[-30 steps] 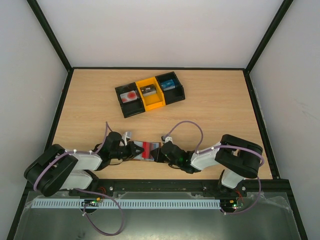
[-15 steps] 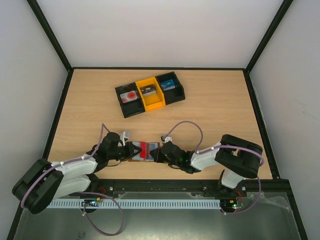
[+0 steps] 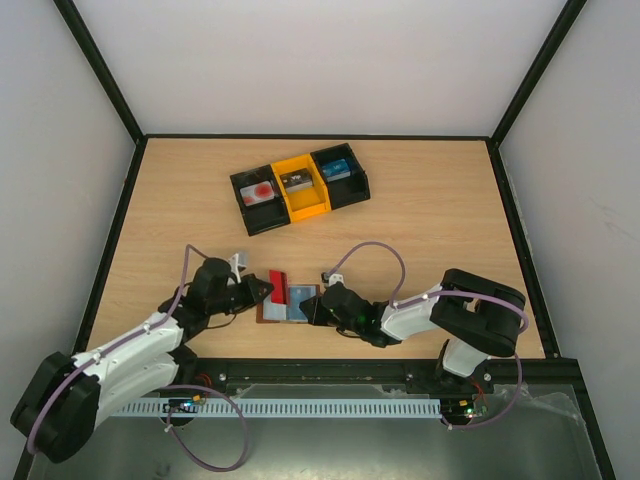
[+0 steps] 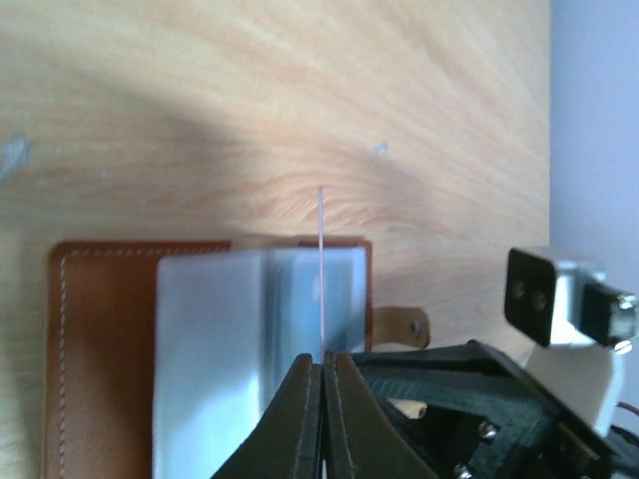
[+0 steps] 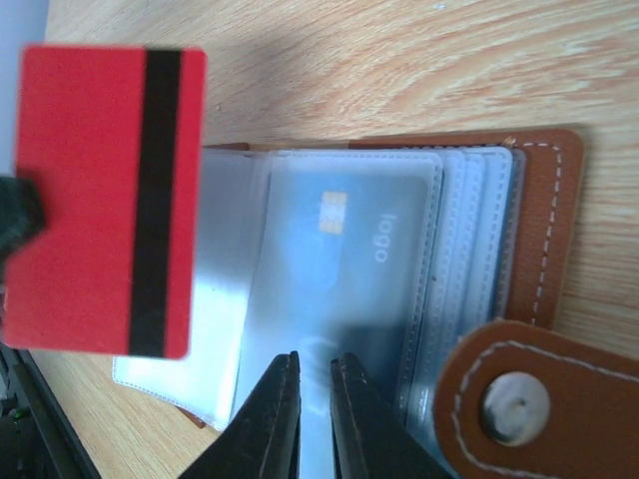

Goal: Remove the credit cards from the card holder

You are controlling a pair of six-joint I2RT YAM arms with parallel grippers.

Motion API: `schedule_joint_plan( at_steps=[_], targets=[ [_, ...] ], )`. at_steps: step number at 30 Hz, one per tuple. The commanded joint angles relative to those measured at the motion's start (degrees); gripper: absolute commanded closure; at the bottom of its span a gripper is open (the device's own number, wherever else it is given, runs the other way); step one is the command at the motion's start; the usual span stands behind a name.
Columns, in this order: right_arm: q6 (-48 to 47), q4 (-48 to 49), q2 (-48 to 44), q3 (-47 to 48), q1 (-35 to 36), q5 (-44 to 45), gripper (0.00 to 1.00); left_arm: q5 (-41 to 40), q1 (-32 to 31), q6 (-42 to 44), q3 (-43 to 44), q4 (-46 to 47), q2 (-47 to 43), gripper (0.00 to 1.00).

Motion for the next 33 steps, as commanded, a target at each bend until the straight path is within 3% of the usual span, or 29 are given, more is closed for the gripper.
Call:
schedule_joint_plan(
  at_steps=[1,11,16,21,25,29,33],
  targets=[
    [-1.5,-7.89,-0.31,0.2,0.25,1.32,0.88,-2.59,0.84,4.2,4.18,-6.15,-2.75,0.97],
    [-2.84,-16.72,-12.8,2.25,0.23,4.61,0.83,-8.32,-0.55,13.17,5.47,-8.68,-13.57,0.97],
    [-10.99,-16.81,-20.9,2.5,0.18,6.43,0.78,-3.03,-0.56,8.22,4.35,-4.81,-20.86,0.97],
    [-26.17,-13.54,-26.5,1.84,0.19,6.0,0.73,3.71,-0.45,3.2,4.96,-2.43,-20.35,0.97],
    [-42.03,-4.5,-32.98,-4.92,0.38,1.49,0.69,10.73,0.3,1.96,8.9,-6.3,-16.03,0.97],
    [-57.03,11.63,-40.21,-15.97,0.55,2.8,0.68,18.29,0.43,-1.57,9.36,-5.48,-14.95,0.97],
    [-70.28,21.14,-43.09,-21.58,0.57,4.11,0.66,22.61,0.67,-7.17,9.75,-3.79,-16.3,0.97]
  ],
)
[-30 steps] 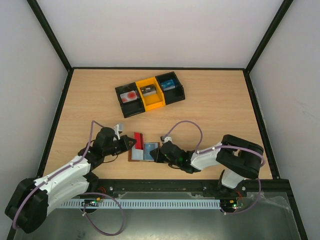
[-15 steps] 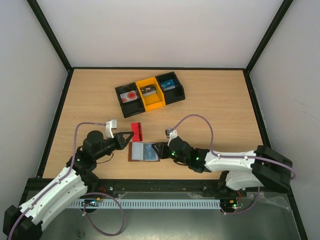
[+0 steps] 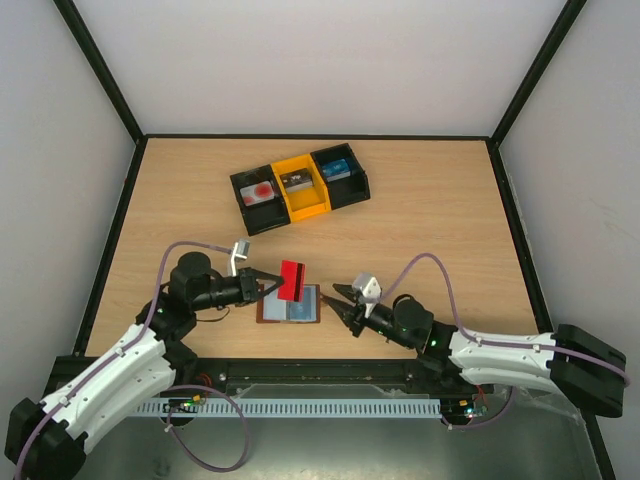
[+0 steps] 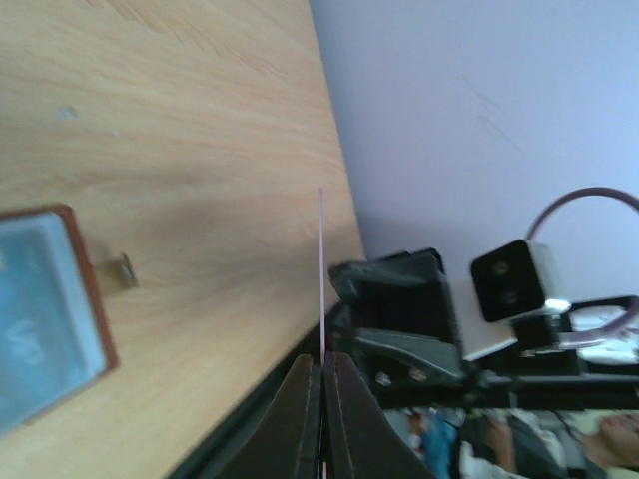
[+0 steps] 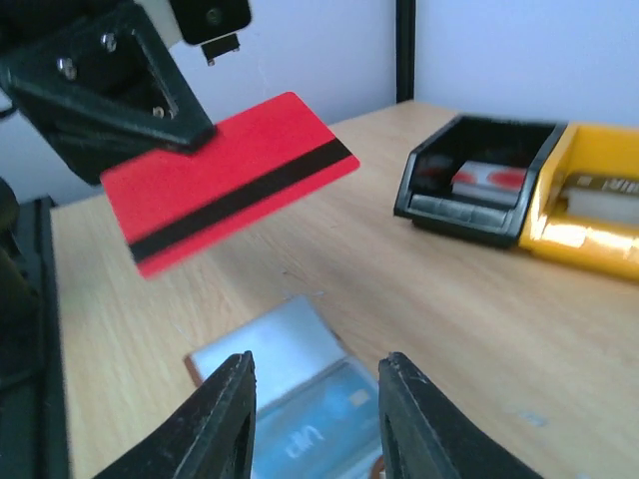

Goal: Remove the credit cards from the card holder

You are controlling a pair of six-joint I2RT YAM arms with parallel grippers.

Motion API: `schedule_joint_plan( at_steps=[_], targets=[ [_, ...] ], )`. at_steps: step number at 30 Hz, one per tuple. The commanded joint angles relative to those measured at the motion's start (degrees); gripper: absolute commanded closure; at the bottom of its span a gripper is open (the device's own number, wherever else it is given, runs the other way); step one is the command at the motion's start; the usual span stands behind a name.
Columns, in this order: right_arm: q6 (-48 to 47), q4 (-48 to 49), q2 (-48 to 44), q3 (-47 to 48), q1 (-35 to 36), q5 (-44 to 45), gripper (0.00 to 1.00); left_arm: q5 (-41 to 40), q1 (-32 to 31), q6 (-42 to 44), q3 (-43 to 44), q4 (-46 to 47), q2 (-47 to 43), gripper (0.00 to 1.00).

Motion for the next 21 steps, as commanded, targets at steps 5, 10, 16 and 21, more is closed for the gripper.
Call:
schedule_joint_plan(
  at_steps=[5,10,16,21],
  targets=[
    [-32.19,18.64,2.41,-3.0,0.35,-1.88,0.56,11.41,0.54,-12.16,1.64,3.71,-1.92,0.97],
    [-38.96,22.0,9.13,0.8,0.34,-1.59,0.54,13.84,0.38,-13.79,1.62,2.82,-1.28,0.97],
    [-48.49,23.28,15.16,4.06,0.34,-1.03,0.49,15.47,0.1,-15.67,-0.04,3.71,-0.88,0.97],
    [-54.65,23.11,15.64,4.79,1.98,-1.15,0.49,16.04,-0.09,-17.06,-1.41,5.42,-0.68,0.97]
  ],
)
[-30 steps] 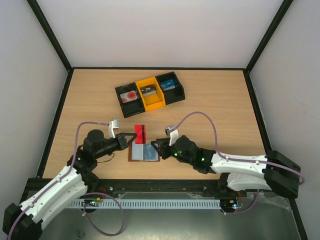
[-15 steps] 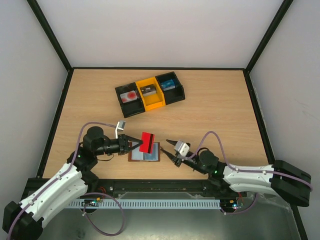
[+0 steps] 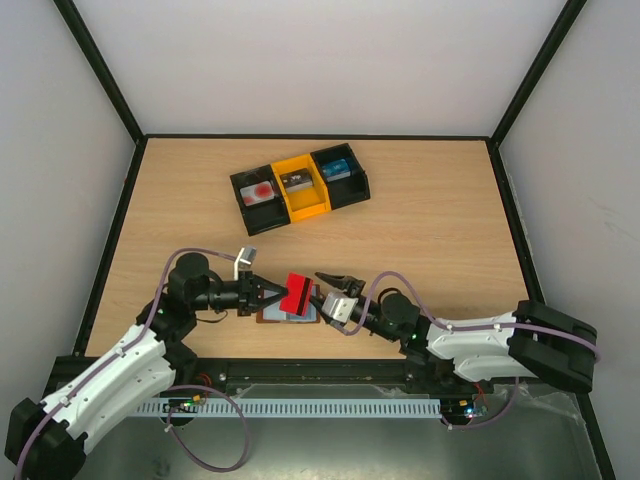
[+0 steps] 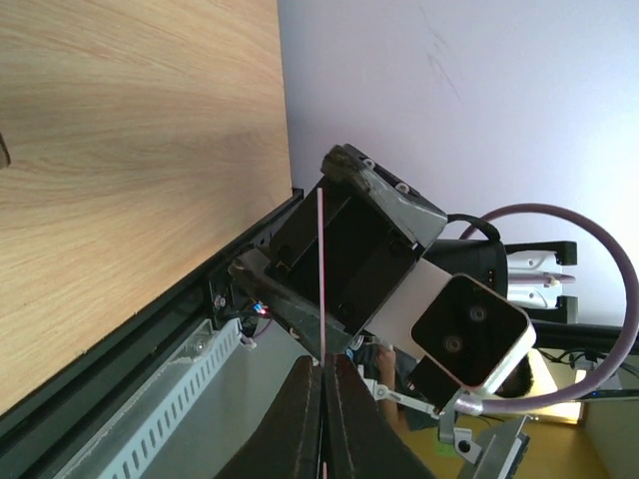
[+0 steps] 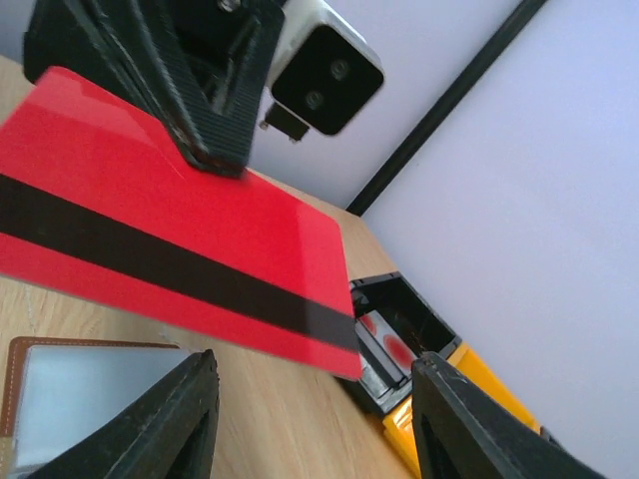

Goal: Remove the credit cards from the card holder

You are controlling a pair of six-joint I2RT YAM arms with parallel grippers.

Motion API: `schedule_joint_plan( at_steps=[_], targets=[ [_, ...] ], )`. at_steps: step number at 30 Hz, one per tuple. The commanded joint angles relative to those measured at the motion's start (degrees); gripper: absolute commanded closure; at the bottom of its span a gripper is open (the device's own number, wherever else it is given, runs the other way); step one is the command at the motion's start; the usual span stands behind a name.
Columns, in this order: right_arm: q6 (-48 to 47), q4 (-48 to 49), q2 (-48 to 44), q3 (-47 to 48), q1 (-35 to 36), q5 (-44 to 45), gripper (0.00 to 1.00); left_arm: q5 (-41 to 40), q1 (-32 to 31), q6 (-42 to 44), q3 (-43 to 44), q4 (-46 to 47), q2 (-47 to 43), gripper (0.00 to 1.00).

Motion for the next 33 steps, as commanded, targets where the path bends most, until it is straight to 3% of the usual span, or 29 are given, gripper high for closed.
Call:
schedule_joint_plan(
  at_steps=[1,5,10,15,18,20,25,29,33],
  targets=[
    [-9.35,3.36,0.55,1.63,1.79,0.59,0.5,2.29,-0.32,-2.33,-1.35,2.51,-0.16,0.97],
    [-12.35,3.03,0.94,1.74,2.34,1.59,0.58,2.42,-0.41,-3.27,-2.24,3.81,0.09,0.97],
    [-13.86,1.87,0.99,2.32,2.66,1.75,0.59,2.67,-0.47,-4.51,-3.62,5.74,0.82,0.97],
    [-14.21,2.74,0.82,1.64,2.69,0.59,0.75,3.87,-0.73,-7.13,-5.16,9.99,2.21,0.97],
    [-13.38,3.46,0.59,1.21,2.71,-0.67,0.95,4.09,-0.76,-8.71,-5.25,11.68,2.43,0.96],
    [-12.97,2.21,0.74,1.53,2.78,-1.53,0.98,4.18,-0.9,-8.8,-4.72,11.86,2.39,0.9],
    [-11.51,-0.82,-0.15,2.23,3.11,-3.94,0.98,2.1,-0.45,-5.56,-3.74,10.42,1.38,0.64],
    [-6.31,-9.26,-3.64,3.59,3.2,-6.65,0.98,-5.27,0.77,8.93,3.51,-5.19,1.13,0.38],
    [2.94,-17.0,-6.39,4.87,3.2,-7.29,0.98,-10.66,0.83,19.69,8.87,-12.76,2.23,0.34]
  ],
)
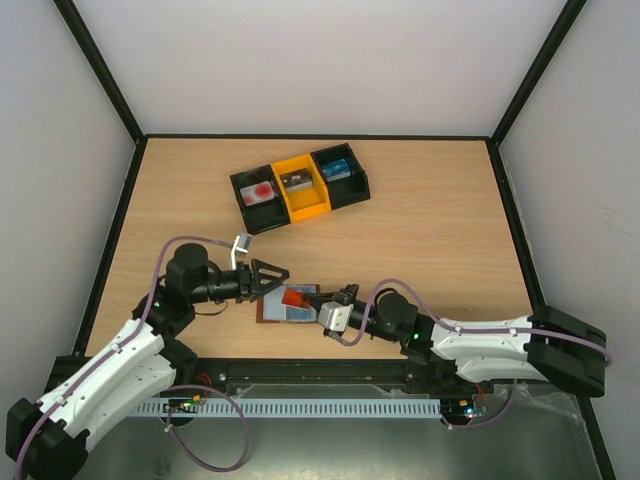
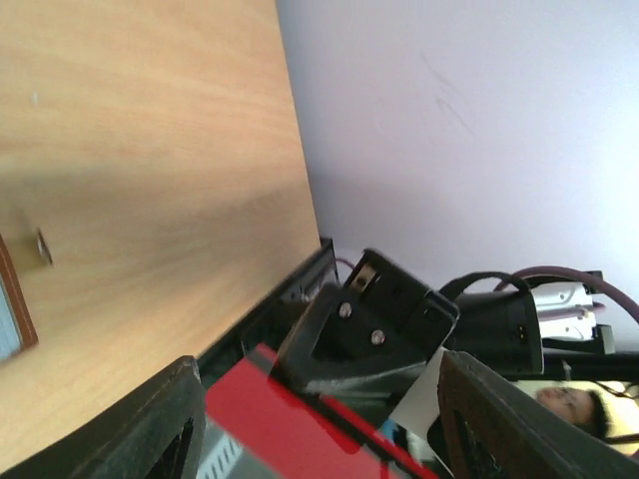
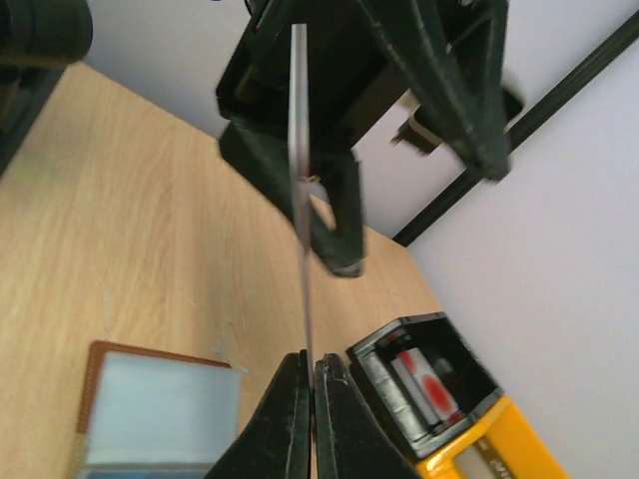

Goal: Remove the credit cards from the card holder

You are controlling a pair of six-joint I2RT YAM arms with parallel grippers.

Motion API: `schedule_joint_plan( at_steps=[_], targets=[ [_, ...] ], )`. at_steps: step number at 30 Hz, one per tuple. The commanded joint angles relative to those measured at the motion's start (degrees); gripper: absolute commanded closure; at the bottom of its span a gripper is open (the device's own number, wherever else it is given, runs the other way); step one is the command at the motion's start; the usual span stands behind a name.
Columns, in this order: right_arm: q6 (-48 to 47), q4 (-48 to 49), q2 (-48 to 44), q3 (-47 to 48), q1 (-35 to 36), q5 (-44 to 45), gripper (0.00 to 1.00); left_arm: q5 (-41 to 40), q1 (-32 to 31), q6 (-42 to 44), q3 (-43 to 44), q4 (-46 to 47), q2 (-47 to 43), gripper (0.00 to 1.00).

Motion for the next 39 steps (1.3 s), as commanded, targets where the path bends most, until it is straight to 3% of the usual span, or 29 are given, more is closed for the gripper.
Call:
schedule_joint_plan(
  at_steps=[1,5,11,17,22,28,39],
  targets=[
    [11.75,-10.0,-2.98,3.04,0.46,-2.1,0.98,-6.81,0.4,14.54,6.19,-9.99,0.52,0.34],
    [20.47,-14.52,-5.32,4.31,0.46,-6.69,0.98,-6.7,0.41,22.09,8.85,-10.93,0.84,0.31],
    [39.22,-16.86,-9.93,4.2,0.46,-11.96,0.98,-4.13,0.4,32.85,15.92,-19.64,2.13,0.31],
    [59.82,-16.71,-10.82,3.1,0.46,-16.26,0.98,11.41,0.33,35.18,17.65,-15.95,5.21,0.32],
    [70.82,-16.82,-10.04,3.53,0.46,-19.45,0.98,11.94,0.07,37.81,17.72,-16.73,4.89,0.33],
    [75.12,-16.04,-9.81,4.5,0.46,-20.44,0.98,11.68,-0.47,42.97,17.19,-22.28,6.3,0.38],
    [79.3,-13.83,-4.5,7.05,0.46,-23.86,0.98,12.54,-1.27,43.56,15.5,-22.33,6.58,0.64]
  ],
)
